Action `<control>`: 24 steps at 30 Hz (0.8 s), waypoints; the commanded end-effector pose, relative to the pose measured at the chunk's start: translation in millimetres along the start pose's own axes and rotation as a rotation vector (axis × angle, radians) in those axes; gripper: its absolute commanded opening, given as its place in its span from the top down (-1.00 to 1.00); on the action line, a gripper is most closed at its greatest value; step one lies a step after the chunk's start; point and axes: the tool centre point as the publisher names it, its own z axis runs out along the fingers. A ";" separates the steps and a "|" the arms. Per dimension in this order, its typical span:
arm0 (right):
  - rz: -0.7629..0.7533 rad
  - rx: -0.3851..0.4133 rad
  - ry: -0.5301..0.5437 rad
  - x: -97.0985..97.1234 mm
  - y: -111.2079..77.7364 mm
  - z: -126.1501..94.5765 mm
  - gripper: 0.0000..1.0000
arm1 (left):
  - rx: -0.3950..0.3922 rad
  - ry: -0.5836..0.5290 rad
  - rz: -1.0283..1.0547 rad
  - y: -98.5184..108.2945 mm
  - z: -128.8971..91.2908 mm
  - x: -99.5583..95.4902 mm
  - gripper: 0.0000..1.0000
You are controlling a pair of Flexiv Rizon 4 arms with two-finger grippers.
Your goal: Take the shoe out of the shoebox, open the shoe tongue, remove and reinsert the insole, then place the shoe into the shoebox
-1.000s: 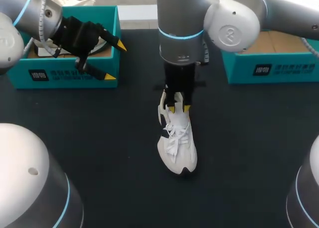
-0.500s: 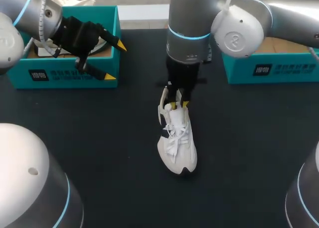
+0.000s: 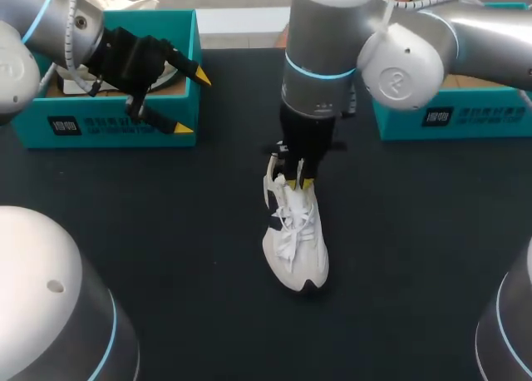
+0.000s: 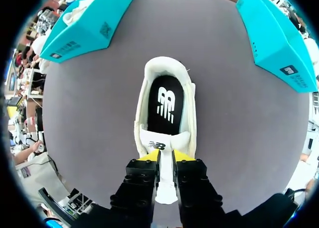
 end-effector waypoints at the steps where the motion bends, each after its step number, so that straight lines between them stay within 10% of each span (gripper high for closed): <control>1: 0.009 -0.017 -0.038 3.1 0.2 -8.8 0.67 | -0.003 0.000 0.000 -0.4 0.0 0.6 -1.00; 16: -0.005 -0.016 -0.002 4.6 11.9 17.3 0.65 | -0.003 0.000 0.000 -0.4 0.0 0.6 -1.00; 24: -0.281 -0.086 -0.136 0.5 18.5 -37.0 0.37 | -0.003 0.000 0.000 -0.4 0.0 0.6 -1.00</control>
